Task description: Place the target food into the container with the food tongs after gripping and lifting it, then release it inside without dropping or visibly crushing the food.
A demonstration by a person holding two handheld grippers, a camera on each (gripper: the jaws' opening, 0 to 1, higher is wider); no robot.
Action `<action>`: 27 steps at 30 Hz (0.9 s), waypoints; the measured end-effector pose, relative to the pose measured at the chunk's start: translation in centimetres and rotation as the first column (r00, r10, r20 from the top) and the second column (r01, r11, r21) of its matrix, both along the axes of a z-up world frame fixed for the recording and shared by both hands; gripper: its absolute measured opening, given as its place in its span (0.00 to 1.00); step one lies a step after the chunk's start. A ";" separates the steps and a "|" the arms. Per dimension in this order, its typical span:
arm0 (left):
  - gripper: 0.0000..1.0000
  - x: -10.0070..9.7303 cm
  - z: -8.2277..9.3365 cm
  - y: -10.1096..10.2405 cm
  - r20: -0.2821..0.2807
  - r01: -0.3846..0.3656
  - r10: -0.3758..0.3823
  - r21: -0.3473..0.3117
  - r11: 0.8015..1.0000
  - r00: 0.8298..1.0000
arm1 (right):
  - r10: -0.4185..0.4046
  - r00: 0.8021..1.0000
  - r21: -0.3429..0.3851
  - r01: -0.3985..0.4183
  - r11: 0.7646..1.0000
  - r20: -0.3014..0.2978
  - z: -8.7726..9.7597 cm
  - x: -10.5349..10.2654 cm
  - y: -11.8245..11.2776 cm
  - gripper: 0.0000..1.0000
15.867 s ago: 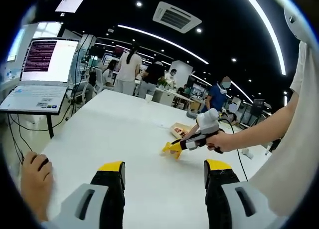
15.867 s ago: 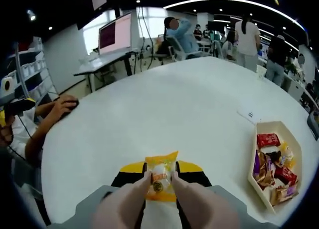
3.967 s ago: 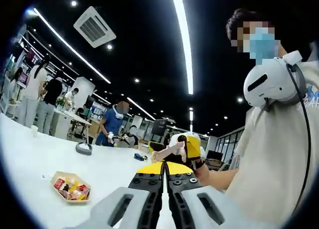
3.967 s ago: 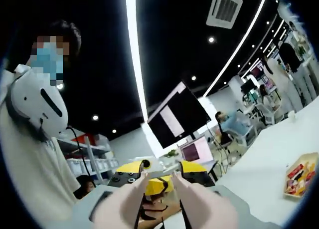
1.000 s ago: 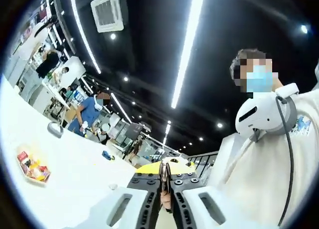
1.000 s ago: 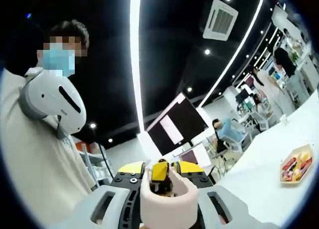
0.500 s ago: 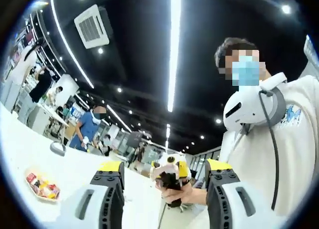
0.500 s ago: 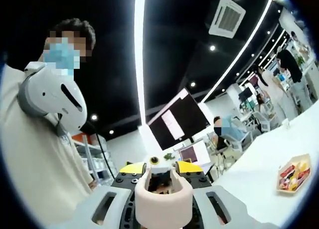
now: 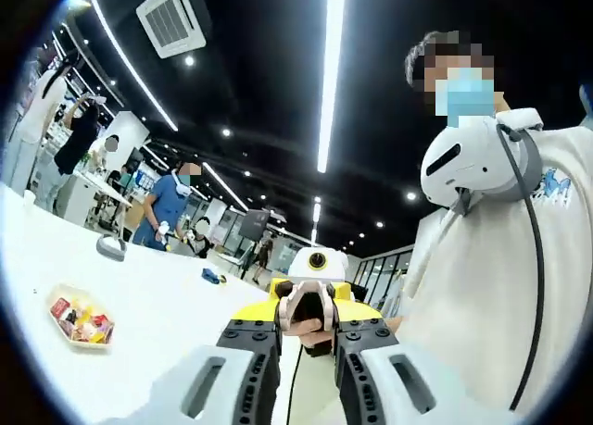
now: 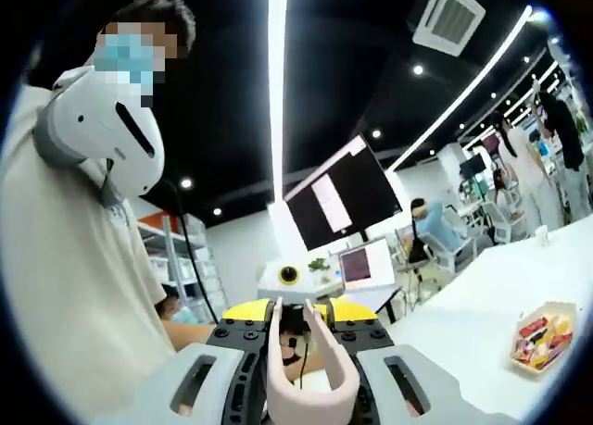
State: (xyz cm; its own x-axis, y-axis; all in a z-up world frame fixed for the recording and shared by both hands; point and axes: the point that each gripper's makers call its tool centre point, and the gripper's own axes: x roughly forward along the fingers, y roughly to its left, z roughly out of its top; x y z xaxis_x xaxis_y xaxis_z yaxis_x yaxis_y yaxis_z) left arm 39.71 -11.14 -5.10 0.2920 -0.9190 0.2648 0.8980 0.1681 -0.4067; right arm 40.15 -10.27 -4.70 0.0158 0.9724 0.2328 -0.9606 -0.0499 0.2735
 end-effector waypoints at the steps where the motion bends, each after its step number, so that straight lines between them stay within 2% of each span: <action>1: 0.17 0.2 0.5 0.8 0.001 -0.016 0.016 -0.032 0.999 1.000 | 0.017 1.000 -0.044 -0.017 0.999 -0.011 -0.7 -0.1 -0.4 0.21; 2: 0.17 0.3 0.7 1.0 0.004 -0.025 0.025 -0.049 0.998 1.000 | 0.043 0.998 -0.077 -0.046 0.996 -0.036 -1.3 -0.4 -0.5 0.20; 3: 0.17 0.2 0.4 0.8 0.001 -0.007 0.007 -0.032 0.999 1.000 | 0.075 0.997 -0.125 -0.078 0.989 -0.033 -2.2 -1.0 -0.7 0.20; 4: 0.17 0.2 0.2 0.6 0.001 -0.004 0.005 -0.024 1.000 1.000 | 0.051 0.997 -0.156 -0.041 0.987 0.062 -2.9 -0.7 -0.7 0.21; 5: 0.16 0.2 -0.1 0.5 0.009 -0.008 0.009 -0.007 1.000 1.000 | 0.015 0.995 -0.167 0.002 0.986 0.100 -3.1 -0.4 -0.9 0.22; 6: 0.17 0.1 -0.7 0.3 0.010 0.001 -0.001 0.019 1.000 1.000 | 0.045 0.992 -0.180 -0.023 0.983 0.120 -3.4 -1.0 -1.0 0.21; 7: 0.17 -0.1 -1.1 0.1 -0.004 0.016 -0.016 0.033 0.999 1.000 | 0.072 0.996 -0.215 -0.061 0.975 0.045 -4.1 -1.4 -1.1 0.21; 9: 0.17 -0.2 -1.9 -0.3 -0.003 0.019 -0.018 0.063 0.998 1.000 | 0.085 0.996 -0.246 -0.088 0.965 -0.026 -4.8 -1.3 -1.4 0.21; 11: 0.17 -0.3 -2.9 -0.6 0.001 0.021 -0.021 0.108 0.994 1.000 | 0.083 0.996 -0.269 -0.084 0.960 -0.016 -5.8 -1.1 -1.6 0.21; 13: 0.17 -0.3 -3.6 -0.7 -0.010 0.030 -0.030 0.116 0.993 1.000 | 0.085 0.996 -0.279 -0.084 0.957 -0.007 -6.4 -1.1 -1.8 0.21; 16: 0.17 -0.3 -4.5 -0.7 -0.017 0.033 -0.031 0.136 0.990 0.999 | 0.082 0.995 -0.320 -0.098 0.942 -0.063 -7.5 -0.8 -2.0 0.22; 19: 0.17 -0.2 -5.3 -0.6 -0.020 0.033 -0.030 0.152 0.988 0.999 | 0.085 0.995 -0.331 -0.095 0.939 -0.043 -7.9 -0.6 -2.0 0.22; 21: 0.17 -0.2 -5.5 -0.6 -0.015 0.033 -0.031 0.152 0.988 0.999 | 0.087 0.995 -0.332 -0.098 0.938 -0.046 -8.1 -0.5 -2.0 0.22; 23: 0.18 -0.1 -6.0 -0.6 0.010 0.034 -0.037 0.181 0.983 0.999 | 0.095 0.994 -0.341 -0.105 0.934 -0.046 -8.7 -0.4 -1.9 0.22; 24: 0.18 0.1 -7.2 -0.5 0.013 0.037 -0.041 0.233 0.972 0.999 | 0.106 0.993 -0.358 -0.117 0.926 -0.052 -9.6 -0.1 -1.9 0.22; 25: 0.18 0.0 -8.1 -0.5 -0.022 0.060 -0.056 0.255 0.965 0.998 | 0.108 0.992 -0.367 -0.122 0.922 -0.060 -9.9 -0.2 -1.9 0.21; 26: 0.18 0.1 -8.5 -0.4 -0.025 0.061 -0.057 0.257 0.964 0.998 | 0.123 0.989 -0.400 -0.145 0.905 -0.079 -10.9 -0.3 -1.9 0.21; 27: 0.18 0.1 -8.8 -0.4 -0.025 0.058 -0.053 0.262 0.963 0.998 | 0.117 0.991 -0.404 -0.136 0.905 -0.070 -11.2 -0.1 -1.8 0.21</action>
